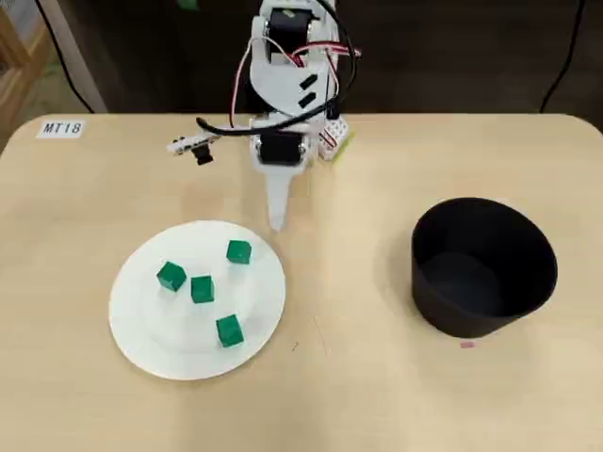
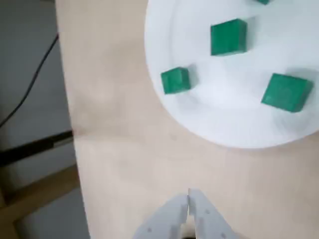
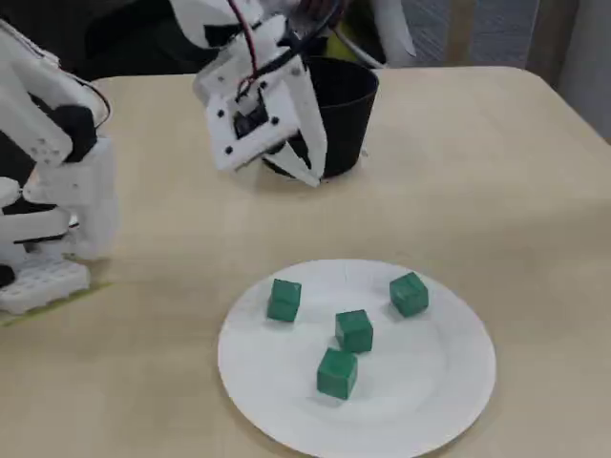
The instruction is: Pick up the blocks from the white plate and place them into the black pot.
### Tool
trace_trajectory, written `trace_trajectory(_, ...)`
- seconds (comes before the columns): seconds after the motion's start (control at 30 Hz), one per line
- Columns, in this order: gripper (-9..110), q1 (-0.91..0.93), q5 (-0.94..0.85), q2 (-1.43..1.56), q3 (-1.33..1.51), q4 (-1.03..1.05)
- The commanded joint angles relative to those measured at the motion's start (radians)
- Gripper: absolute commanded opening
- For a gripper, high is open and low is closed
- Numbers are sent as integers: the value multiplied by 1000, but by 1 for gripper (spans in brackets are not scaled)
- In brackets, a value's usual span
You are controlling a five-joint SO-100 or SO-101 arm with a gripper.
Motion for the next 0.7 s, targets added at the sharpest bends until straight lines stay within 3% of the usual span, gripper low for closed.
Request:
trace_trajectory(0.0,-2,89,-12,-155,-276,160)
trace_trajectory(0.43,-2,319,28,-466,-457,330)
trace_trajectory(0.67,-2,353,43,-600,-503,290)
